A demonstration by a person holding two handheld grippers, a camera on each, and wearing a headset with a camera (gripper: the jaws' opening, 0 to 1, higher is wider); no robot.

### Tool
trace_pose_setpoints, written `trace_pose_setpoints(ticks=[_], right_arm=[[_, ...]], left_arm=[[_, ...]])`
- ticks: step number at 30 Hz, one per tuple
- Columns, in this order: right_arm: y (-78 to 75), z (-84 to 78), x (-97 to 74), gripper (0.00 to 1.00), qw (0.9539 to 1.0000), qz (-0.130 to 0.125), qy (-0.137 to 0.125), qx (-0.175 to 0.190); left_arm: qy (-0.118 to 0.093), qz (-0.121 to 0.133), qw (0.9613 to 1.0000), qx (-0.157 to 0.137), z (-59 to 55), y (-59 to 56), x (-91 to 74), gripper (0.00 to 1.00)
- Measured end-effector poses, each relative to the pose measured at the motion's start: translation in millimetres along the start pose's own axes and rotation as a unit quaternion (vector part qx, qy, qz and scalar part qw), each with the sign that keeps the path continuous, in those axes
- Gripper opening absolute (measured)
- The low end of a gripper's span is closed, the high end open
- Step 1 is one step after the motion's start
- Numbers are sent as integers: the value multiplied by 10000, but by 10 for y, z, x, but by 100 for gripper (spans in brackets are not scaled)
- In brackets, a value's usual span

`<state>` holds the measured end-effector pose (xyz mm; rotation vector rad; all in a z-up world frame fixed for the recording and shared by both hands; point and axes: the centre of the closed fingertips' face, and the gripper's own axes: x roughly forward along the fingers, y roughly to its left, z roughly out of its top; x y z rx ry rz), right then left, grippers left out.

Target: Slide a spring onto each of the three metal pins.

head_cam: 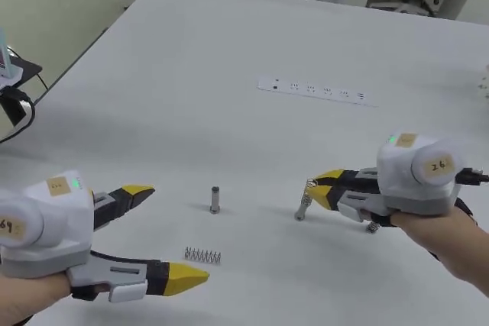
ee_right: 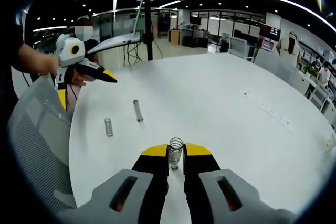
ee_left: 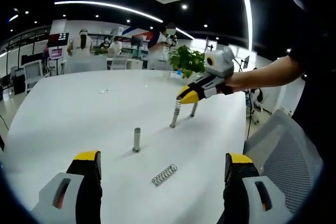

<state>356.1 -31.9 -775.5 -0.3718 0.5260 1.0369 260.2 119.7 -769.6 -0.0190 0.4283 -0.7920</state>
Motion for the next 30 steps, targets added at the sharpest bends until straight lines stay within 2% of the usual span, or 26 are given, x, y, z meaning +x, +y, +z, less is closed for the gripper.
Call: trace_pose_setpoints(ticks=[9,21,27,30], right_arm=[[13,-168,91,7,9997,30,229,38],[45,-387,123,8,9980,32,626,-63],[42,-375,90,10,9980,32,628,-37],[4,-308,44,15,9988,-89,453,137]], left_arm=[[31,16,10000,-15,-27,-1,-6,95],[47,20,10000,-16,-29,-5,-9,95],[13,16,10000,-4,-4,-14,-3,95],[-3,13,10000,-2,9,-15,-4,95]])
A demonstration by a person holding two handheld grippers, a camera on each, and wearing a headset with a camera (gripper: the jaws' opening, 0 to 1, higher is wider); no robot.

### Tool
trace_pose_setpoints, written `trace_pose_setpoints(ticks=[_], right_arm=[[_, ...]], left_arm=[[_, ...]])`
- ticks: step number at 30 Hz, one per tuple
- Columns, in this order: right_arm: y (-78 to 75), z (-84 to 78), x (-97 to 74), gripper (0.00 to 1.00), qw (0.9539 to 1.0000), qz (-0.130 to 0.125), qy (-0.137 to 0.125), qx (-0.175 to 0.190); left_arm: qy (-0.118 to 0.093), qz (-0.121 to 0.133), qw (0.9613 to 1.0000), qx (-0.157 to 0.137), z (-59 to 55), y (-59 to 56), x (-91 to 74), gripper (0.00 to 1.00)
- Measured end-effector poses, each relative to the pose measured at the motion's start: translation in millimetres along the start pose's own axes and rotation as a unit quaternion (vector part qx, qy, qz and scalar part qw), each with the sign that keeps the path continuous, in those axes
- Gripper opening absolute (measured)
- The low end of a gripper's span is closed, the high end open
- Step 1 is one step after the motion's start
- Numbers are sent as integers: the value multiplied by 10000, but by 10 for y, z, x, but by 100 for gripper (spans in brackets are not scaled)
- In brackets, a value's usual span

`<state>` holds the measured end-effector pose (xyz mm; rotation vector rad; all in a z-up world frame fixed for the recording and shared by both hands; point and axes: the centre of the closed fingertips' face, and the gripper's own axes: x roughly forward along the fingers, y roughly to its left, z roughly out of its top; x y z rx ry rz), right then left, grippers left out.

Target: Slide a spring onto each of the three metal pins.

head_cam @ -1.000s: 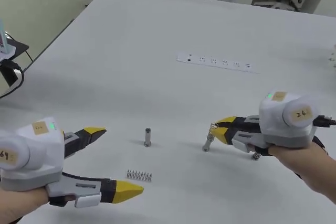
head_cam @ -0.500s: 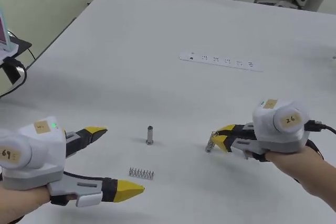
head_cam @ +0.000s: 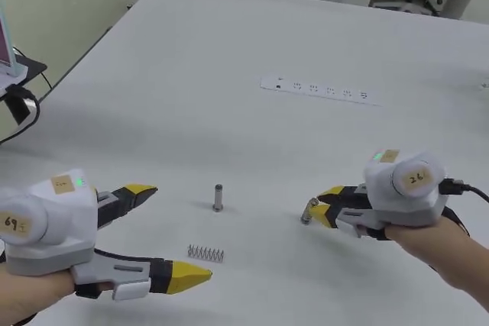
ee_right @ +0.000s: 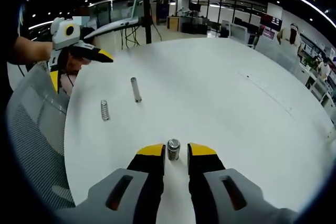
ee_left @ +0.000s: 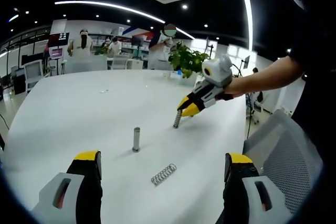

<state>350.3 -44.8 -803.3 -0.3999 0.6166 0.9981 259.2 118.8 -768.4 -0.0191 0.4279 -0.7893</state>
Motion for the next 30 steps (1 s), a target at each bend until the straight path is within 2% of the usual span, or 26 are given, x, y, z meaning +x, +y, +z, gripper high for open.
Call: trace_pose_setpoints(ticks=[5,14,19,30], right_arm=[[1,32,-113,16,9997,-64,-172,162],[21,-6,-363,18,9976,-99,-464,495],[109,-68,-490,18,9964,-40,-563,634],[285,-161,-530,22,9940,172,-650,865]], left_arm=[[-25,5,10000,8,15,0,-8,95],[-58,-1,10000,22,44,-8,-10,95],[-50,-37,10000,47,63,-31,4,95],[-56,-74,9999,68,115,-72,21,95]])
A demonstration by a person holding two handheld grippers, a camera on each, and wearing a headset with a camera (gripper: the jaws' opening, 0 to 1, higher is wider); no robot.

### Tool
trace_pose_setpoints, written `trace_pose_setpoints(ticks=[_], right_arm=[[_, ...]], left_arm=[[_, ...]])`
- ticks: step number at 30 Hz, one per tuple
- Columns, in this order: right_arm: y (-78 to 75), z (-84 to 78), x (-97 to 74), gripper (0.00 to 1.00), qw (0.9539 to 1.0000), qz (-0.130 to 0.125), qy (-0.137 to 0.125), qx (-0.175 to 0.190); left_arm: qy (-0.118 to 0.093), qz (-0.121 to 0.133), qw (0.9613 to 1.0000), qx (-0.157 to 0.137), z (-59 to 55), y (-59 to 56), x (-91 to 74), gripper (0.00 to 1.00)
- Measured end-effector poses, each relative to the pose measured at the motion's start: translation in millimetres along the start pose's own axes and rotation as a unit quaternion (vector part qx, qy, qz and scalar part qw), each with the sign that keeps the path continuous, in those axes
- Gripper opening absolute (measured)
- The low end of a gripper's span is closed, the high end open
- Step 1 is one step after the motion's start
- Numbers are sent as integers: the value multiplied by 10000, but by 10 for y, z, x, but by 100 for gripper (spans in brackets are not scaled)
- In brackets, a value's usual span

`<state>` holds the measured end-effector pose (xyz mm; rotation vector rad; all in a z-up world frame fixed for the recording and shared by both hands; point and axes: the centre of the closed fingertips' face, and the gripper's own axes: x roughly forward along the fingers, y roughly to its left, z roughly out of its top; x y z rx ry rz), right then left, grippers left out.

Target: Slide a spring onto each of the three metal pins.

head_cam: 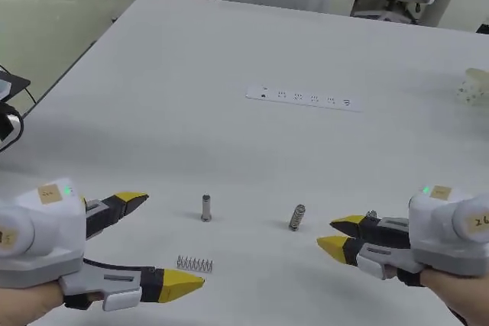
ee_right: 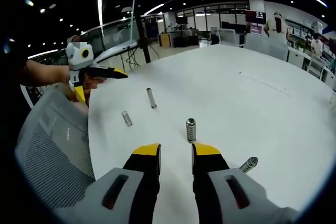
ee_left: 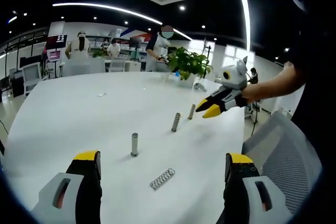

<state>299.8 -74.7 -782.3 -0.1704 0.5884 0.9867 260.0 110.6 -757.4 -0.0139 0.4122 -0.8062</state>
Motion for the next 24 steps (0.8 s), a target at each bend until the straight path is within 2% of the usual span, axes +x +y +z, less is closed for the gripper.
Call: trace_pose_setpoints(ticks=[7,12,24], right_arm=[[52,-123,4,26,9999,68,117,108],[140,-228,28,34,9995,171,222,166],[176,-352,-12,36,9991,190,275,251]], left_arm=[[8,8,10000,-18,-2,0,-5,96],[28,14,10000,-28,-17,-1,-8,96],[13,-3,10000,-37,-29,7,-29,97]])
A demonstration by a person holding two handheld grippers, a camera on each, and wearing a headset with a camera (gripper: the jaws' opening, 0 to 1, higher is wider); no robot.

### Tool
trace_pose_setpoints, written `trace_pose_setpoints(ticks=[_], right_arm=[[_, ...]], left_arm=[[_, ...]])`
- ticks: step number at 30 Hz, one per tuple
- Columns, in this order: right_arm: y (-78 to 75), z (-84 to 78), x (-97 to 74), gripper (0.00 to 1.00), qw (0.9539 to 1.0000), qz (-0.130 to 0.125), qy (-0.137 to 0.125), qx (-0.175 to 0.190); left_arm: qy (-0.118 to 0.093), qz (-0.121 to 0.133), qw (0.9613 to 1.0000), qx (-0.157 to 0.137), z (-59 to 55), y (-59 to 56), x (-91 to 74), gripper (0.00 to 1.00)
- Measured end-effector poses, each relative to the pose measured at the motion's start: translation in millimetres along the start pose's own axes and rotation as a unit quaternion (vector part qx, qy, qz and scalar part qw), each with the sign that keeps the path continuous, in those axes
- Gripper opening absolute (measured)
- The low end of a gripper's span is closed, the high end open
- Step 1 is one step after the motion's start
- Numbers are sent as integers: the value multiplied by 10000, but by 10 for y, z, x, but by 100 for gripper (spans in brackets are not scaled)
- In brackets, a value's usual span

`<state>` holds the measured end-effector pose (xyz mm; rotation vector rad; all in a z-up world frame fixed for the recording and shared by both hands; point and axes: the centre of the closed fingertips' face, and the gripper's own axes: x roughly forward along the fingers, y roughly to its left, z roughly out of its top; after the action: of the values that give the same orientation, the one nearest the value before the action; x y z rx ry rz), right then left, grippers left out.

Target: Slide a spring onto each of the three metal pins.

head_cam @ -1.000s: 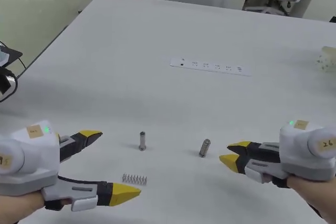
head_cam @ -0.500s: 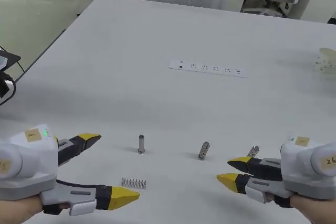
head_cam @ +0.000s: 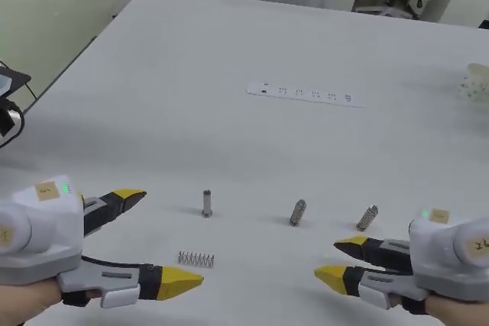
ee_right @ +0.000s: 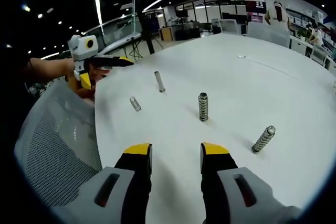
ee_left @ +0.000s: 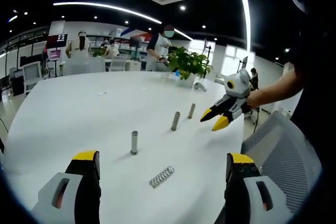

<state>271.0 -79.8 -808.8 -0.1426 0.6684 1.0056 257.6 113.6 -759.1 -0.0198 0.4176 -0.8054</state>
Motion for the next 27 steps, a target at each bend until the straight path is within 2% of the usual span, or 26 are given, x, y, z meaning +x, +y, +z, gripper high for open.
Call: trace_pose_setpoints(ticks=[9,17,21,27], right_arm=[[158,9,87,37,9996,176,112,-199],[260,104,210,36,9987,334,126,-359],[311,221,332,36,9979,403,137,-479],[466,413,485,35,9959,597,45,-675]], left_arm=[[2,-7,10000,-34,-32,-1,-10,98],[18,0,10000,-55,-61,-10,-22,98],[26,-2,10000,-64,-73,-13,-15,98],[29,-23,10000,-46,-69,-19,-9,98]])
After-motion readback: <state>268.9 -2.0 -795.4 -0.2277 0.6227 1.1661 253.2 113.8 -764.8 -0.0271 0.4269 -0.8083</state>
